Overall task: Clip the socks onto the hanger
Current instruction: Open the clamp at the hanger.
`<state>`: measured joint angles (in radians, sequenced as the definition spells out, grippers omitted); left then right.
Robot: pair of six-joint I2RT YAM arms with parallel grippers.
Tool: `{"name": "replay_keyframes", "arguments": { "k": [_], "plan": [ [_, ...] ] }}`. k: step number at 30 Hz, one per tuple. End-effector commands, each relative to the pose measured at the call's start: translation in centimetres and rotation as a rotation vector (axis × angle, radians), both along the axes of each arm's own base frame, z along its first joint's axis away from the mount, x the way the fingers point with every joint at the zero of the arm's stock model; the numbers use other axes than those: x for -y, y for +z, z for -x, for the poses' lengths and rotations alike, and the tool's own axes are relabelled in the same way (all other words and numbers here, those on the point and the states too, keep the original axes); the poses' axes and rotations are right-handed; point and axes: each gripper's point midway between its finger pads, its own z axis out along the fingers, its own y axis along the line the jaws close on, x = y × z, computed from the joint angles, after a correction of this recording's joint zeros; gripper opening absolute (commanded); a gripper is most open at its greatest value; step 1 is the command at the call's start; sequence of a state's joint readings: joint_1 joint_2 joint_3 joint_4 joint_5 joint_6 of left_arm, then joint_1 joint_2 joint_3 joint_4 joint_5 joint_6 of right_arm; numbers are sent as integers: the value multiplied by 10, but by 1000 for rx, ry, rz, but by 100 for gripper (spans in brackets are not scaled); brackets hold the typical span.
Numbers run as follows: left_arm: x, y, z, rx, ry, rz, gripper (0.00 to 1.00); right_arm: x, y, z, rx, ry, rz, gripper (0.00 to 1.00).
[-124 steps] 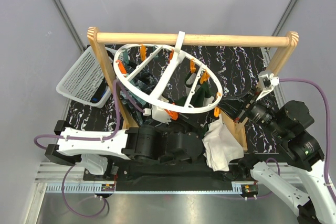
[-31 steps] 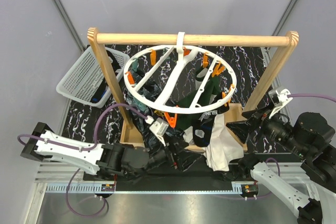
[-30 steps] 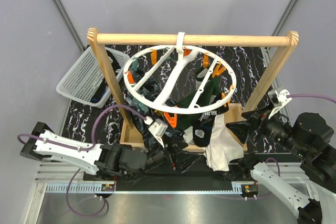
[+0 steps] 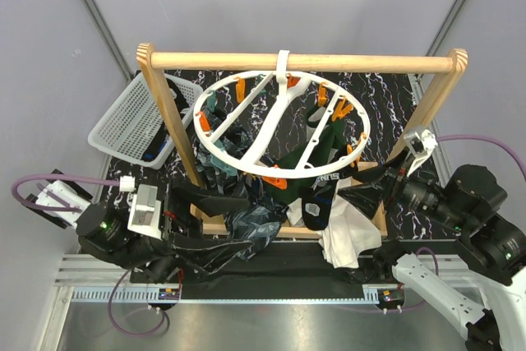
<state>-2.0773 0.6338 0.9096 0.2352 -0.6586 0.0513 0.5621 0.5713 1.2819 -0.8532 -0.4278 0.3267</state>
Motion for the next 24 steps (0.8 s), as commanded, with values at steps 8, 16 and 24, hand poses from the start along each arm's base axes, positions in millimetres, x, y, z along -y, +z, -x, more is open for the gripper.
{"name": "replay_keyframes", "arguments": {
  "k": [8, 16, 24],
  "plan": [
    [-8, 33, -30, -61, 168, 65, 75, -7, -9, -78, -34, -255, -68, 52],
    [-7, 20, -40, -122, 248, 121, 53, 5, -10, -117, 13, -424, -34, 14],
    [35, 10, -36, 0, 416, 10, 71, 30, -21, -144, 50, -592, 90, 20]
  ]
}}
